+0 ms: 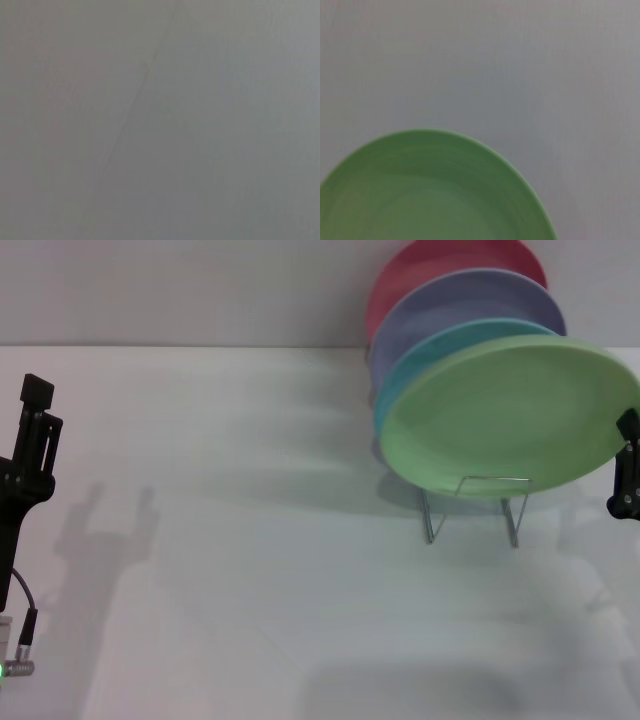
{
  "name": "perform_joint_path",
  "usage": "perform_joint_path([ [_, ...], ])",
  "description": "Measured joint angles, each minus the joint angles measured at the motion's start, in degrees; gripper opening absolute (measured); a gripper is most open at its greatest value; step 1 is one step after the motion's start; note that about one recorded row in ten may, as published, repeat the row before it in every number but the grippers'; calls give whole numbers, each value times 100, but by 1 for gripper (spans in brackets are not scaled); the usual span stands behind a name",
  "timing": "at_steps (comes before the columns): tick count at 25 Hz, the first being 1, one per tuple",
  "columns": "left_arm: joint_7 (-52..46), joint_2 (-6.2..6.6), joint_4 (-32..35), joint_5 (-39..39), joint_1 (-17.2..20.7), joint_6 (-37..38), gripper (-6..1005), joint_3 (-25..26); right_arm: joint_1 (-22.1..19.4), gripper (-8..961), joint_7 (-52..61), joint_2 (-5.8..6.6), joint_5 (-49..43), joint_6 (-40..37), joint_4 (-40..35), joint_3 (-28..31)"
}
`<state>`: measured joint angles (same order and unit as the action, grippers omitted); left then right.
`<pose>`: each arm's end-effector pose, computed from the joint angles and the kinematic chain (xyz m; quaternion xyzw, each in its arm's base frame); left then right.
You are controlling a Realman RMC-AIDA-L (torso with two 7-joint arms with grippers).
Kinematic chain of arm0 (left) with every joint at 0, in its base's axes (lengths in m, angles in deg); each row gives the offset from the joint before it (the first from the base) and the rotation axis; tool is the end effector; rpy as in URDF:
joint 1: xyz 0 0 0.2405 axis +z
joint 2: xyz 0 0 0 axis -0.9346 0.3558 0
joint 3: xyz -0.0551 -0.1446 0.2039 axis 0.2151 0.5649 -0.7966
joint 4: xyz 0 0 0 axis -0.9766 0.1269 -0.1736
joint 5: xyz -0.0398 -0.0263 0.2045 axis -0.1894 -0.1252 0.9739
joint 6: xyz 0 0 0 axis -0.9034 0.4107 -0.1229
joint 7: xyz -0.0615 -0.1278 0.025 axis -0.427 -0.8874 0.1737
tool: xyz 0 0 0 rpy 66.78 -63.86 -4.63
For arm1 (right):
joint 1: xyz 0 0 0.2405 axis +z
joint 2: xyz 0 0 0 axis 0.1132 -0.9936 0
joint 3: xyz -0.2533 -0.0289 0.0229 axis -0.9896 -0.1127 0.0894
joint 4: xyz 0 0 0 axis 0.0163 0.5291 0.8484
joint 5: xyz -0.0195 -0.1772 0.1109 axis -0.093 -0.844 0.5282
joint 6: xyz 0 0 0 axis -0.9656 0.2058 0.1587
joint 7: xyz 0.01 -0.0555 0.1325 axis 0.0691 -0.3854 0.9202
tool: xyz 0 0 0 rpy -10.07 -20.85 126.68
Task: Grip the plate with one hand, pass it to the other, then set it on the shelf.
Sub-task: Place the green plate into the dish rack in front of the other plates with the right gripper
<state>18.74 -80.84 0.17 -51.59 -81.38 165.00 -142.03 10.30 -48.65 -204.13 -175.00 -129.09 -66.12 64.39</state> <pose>-0.2758 0.2376 -0.0188 -0.5912 -0.2269 -0.5428 0.5517 0.3157 0.2494 -0.0166 -0.6942 0.1119 0.3588 0.6138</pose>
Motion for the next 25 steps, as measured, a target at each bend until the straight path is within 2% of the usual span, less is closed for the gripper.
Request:
perform_joint_path([
  [25, -5, 0, 33, 114, 15, 216, 665, 0, -2, 18, 52, -1, -43, 818, -91, -43],
])
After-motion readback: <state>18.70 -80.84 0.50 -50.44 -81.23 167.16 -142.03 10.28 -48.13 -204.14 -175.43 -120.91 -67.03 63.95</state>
